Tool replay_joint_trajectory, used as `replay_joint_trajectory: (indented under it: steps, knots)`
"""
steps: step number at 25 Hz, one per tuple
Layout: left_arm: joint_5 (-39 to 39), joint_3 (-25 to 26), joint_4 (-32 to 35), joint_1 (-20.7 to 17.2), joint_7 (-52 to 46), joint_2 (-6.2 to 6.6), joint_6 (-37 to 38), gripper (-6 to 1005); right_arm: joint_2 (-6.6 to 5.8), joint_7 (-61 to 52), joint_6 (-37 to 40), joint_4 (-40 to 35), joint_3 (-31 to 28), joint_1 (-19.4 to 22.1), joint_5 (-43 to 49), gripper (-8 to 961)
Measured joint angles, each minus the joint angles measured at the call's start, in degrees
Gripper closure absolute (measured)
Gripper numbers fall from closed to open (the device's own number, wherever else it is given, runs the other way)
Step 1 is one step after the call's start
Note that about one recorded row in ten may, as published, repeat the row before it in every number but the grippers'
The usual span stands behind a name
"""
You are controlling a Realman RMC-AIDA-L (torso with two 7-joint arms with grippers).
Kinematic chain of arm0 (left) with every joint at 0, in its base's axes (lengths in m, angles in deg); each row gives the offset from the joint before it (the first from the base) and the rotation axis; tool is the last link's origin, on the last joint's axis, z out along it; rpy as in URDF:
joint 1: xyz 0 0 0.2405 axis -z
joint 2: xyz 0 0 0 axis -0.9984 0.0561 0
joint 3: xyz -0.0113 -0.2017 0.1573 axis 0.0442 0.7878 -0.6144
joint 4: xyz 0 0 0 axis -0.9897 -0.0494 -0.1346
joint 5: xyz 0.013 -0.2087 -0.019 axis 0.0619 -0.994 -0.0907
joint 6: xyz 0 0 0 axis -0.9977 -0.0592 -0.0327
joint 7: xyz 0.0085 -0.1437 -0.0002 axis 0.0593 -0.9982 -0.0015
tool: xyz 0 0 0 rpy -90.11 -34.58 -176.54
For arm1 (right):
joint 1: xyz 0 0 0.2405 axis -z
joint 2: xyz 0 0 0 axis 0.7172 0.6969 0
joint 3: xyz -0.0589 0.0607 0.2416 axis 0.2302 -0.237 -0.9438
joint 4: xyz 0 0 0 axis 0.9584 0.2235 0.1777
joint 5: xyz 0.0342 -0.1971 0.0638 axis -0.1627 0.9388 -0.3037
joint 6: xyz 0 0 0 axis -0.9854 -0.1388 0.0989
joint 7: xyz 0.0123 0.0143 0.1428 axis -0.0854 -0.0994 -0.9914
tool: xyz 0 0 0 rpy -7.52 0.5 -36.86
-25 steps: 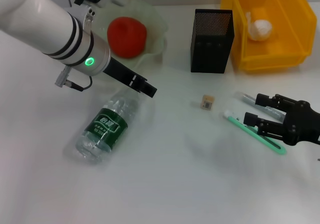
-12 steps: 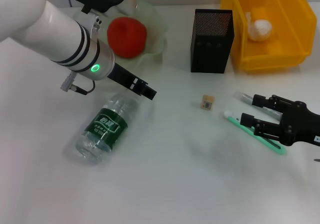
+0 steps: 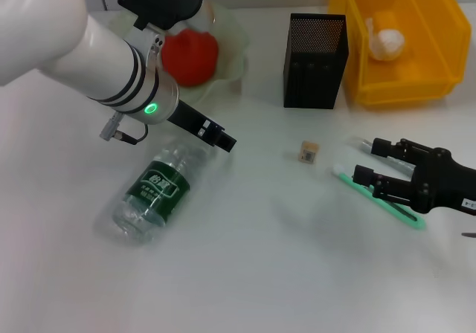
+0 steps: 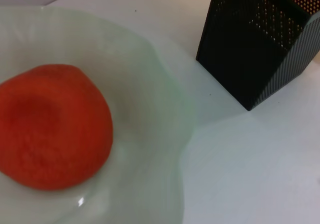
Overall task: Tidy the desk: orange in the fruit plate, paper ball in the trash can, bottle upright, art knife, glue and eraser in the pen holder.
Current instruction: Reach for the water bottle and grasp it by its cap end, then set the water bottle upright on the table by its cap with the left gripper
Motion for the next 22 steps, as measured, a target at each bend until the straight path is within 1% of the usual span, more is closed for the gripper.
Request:
replay_joint_trajectory:
  steps: [2, 3, 5, 6, 9, 15, 19, 20, 22]
  knots:
    - [0.0, -0.4, -0.1, 0.0, 0.0, 0.00, -0.5, 294, 0.00, 0.0, -0.3, 0.4, 0.0, -0.2, 0.0, 191]
    - [0.4, -1.8, -0.2, 0.0, 0.3, 0.00, -1.4, 295, 0.00, 0.0, -0.4, 0.4, 0.0, -0.3, 0.0, 191]
    - [0.5, -2.4, -0.2, 0.0, 0.4, 0.00, -1.6, 297, -0.02, 0.0, -0.5, 0.4, -0.1, -0.3, 0.0, 191]
    - [0.6, -3.6, -0.1, -0.3, 0.4, 0.00, -2.2, 299, -0.05, 0.0, -0.5, 0.4, -0.2, -0.4, 0.0, 191]
    - [0.6, -4.1, 0.2, -0.5, 0.4, 0.00, -2.6, 302, -0.11, 0.0, -0.5, 0.4, -0.3, -0.4, 0.0, 191]
    - [0.7, -4.2, 0.4, -0.6, 0.4, 0.00, -2.8, 535, -0.17, 0.1, -0.6, 0.4, -0.4, -0.5, 0.0, 191]
    - [0.7, -4.3, 2.0, -1.2, 1.3, 0.03, -2.4, 538, -0.19, 0.1, -1.0, 0.4, -0.4, -0.6, 0.0, 191]
    - [0.5, -4.3, 3.1, -1.7, 1.8, 0.07, -2.0, 539, -0.19, 0.1, -1.0, 0.4, -0.4, -0.7, 0.0, 191]
    - [-0.1, -4.3, 7.8, -3.8, 3.8, 0.14, -0.4, 539, -0.19, 0.1, -1.0, 0.4, -0.4, -0.7, 0.0, 191]
